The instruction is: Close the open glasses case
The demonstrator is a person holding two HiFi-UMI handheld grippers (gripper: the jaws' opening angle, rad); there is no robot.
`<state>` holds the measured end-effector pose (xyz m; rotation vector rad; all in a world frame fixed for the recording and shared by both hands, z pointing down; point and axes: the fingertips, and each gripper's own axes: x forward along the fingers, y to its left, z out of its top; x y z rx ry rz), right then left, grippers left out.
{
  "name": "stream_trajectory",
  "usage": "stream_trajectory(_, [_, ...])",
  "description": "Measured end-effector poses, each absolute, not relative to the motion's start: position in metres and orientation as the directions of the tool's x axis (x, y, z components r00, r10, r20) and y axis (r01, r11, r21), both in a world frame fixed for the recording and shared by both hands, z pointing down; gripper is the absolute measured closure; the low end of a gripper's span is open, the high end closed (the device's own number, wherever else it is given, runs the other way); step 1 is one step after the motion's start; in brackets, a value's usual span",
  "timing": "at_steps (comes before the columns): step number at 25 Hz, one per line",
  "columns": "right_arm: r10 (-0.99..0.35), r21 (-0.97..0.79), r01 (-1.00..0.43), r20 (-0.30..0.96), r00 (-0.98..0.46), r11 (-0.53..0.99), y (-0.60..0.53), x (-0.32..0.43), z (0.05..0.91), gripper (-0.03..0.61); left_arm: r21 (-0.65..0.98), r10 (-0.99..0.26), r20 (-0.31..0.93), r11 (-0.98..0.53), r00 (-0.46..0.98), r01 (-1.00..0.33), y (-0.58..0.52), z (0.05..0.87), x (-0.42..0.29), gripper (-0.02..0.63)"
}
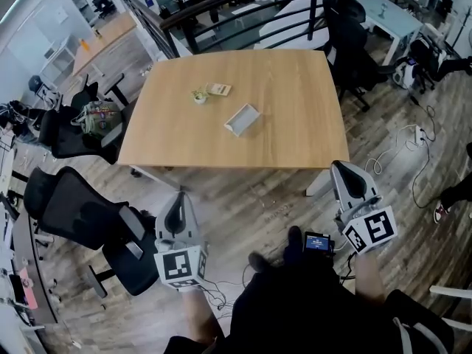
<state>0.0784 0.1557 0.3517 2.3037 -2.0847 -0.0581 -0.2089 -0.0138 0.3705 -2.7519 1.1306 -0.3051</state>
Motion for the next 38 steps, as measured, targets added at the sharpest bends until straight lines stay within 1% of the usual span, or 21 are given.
stream_trajectory(7, [-0.993, 0.039, -0.993, -0.001, 0.114, -0.114, 0.16, 0.127, 0.351, 0.565, -0.227, -0.695, 0.137, -0.715, 0.705, -0.661, -0.015, 0.363, -0.156, 0.614])
stream_trajectory(13, [-0.99, 0.007, -0.991, -0.026, 0.136, -0.136, 0.167, 0.174, 0.353, 0.565, -0.256, -0.687, 0.131, -0.72, 0.715, -0.645, -0.014, 0.351, -0.107, 0.614])
stream_trajectory(18, [-0.986, -0.056, -0.987, -0.06, 0.153, -0.15, 0.18, 0.217, 0.357, 0.565, -0.287, -0.692, 0.132, -0.712, 0.71, -0.641, -0.014, 0.344, -0.062, 0.614])
stream_trajectory(25, [-0.976, -0.135, -0.969, -0.042, 0.214, -0.206, 0.212, 0.255, 0.382, 0.565, -0.303, -0.677, 0.111, -0.721, 0.728, -0.624, -0.008, 0.33, -0.016, 0.614])
stream_trajectory(28, [-0.964, -0.235, -0.948, -0.105, 0.246, -0.216, 0.227, 0.269, 0.377, 0.565, -0.32, -0.653, 0.117, -0.738, 0.748, -0.594, -0.005, 0.325, 0.001, 0.614])
stream_trajectory(32, [-0.95, -0.206, -0.944, -0.129, 0.286, -0.256, 0.235, 0.285, 0.371, 0.565, -0.34, -0.634, 0.113, -0.748, 0.765, -0.57, -0.005, 0.319, 0.023, 0.614])
stream_trajectory(38, [-0.938, -0.172, -0.934, -0.099, 0.332, -0.312, 0.238, 0.296, 0.378, 0.565, -0.339, -0.592, 0.112, -0.778, 0.798, -0.529, -0.011, 0.326, 0.053, 0.614])
